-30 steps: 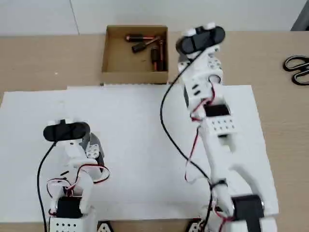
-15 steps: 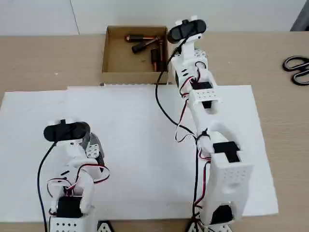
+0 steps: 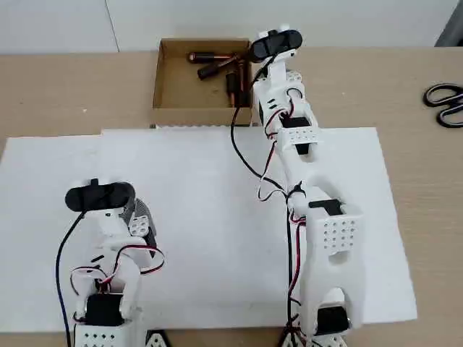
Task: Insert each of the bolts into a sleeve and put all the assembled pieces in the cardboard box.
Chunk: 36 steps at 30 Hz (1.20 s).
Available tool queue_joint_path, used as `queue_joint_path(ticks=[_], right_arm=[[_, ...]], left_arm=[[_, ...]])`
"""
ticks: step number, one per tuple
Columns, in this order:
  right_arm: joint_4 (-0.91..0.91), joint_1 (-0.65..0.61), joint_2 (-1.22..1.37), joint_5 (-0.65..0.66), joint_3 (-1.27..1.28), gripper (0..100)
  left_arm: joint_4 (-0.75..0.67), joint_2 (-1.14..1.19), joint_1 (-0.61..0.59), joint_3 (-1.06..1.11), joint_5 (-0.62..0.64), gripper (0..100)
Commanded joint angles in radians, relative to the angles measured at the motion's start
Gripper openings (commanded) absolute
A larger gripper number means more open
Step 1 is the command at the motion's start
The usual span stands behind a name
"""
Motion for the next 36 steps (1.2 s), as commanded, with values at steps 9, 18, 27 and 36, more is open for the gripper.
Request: queue_joint_path(ticks=[9, 18, 27, 36], right_arm=[[-0.027, -0.131, -0.022, 0.012, -0.17, 0.8], [-0.024, -0.165, 0.048, 0.092, -0.17, 7.8], [-0.03, -0.143, 0.042, 0.089, -0.178, 17.3], [0.142, -0.11, -0.188, 0.089, -0.186, 1.7]], left_arm=[[0.003, -0.012, -0.006, -0.005, 0.003, 1], [0.003, -0.012, -0.006, -0.005, 0.003, 1], [0.003, -0.012, -0.006, -0.005, 0.003, 1], [0.003, -0.012, -0.006, -0.005, 0.003, 1]])
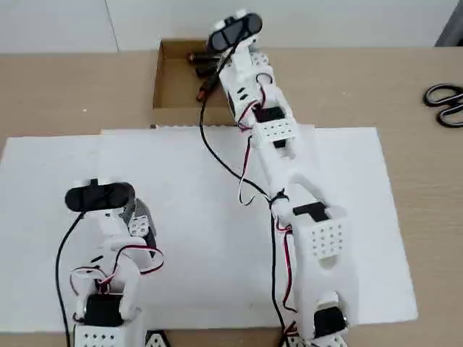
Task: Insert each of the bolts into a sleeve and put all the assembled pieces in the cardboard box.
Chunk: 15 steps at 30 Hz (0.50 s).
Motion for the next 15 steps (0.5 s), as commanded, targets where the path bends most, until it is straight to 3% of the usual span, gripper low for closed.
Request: queue_joint_path(ticks=[1, 15], right_arm=[[0.108, 0.028, -0.166, 0.009, -0.061, 0.6], [0.671, 0.059, -0.628, 0.006, -0.063, 0.3]], left_arm=[[0.003, -0.012, -0.006, -0.005, 0.003, 1], [0.003, -0.012, -0.006, -0.005, 0.003, 1]])
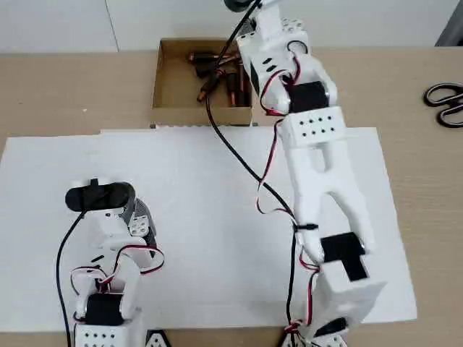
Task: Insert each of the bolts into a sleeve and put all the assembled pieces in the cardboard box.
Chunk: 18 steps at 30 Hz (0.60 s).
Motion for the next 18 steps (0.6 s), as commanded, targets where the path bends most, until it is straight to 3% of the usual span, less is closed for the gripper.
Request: queue_joint_path(ticks=[1, 10, 18], right_arm=[[0.147, 0.015, -0.157, 0.0, -0.063, 0.3], [0.524, 0.016, -0.358, -0.216, -0.063, 0.3], [0.812, 0.016, -0.522, -0.292, -0.061, 0.3]], left_arm=[[0.003, -0.012, -0.006, -0.005, 0.003, 1], [0.003, -0.012, -0.006, -0.005, 0.003, 1], [0.003, -0.012, -0.006, -0.005, 0.003, 1]])
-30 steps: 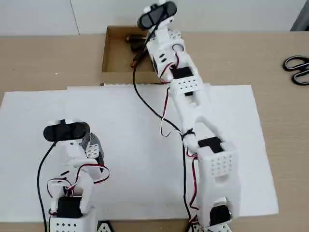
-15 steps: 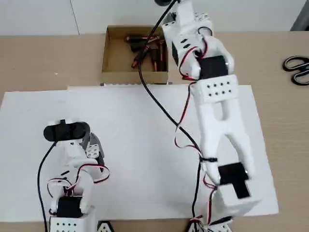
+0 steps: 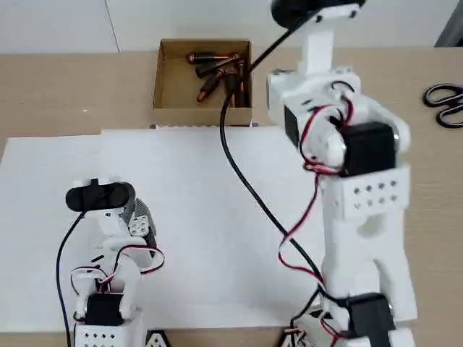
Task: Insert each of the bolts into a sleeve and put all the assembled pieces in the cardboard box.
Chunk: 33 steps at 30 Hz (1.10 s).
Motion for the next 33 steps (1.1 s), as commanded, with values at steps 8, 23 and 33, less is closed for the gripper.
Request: queue_joint_path(ticks=[8, 23, 33], right_arm=[[0.197, 0.131, -0.209, -0.023, -0.048, 0.4], [0.073, 0.199, -0.728, -0.005, 0.669, 0.4], [-0.303, 0.196, -1.227, 0.0, 1.455, 0.4]], left_arm=[[0.003, -0.012, -0.006, -0.005, 0.003, 1], [0.003, -0.012, -0.006, -0.005, 0.003, 1], [0.003, -0.012, -0.006, -0.005, 0.003, 1]])
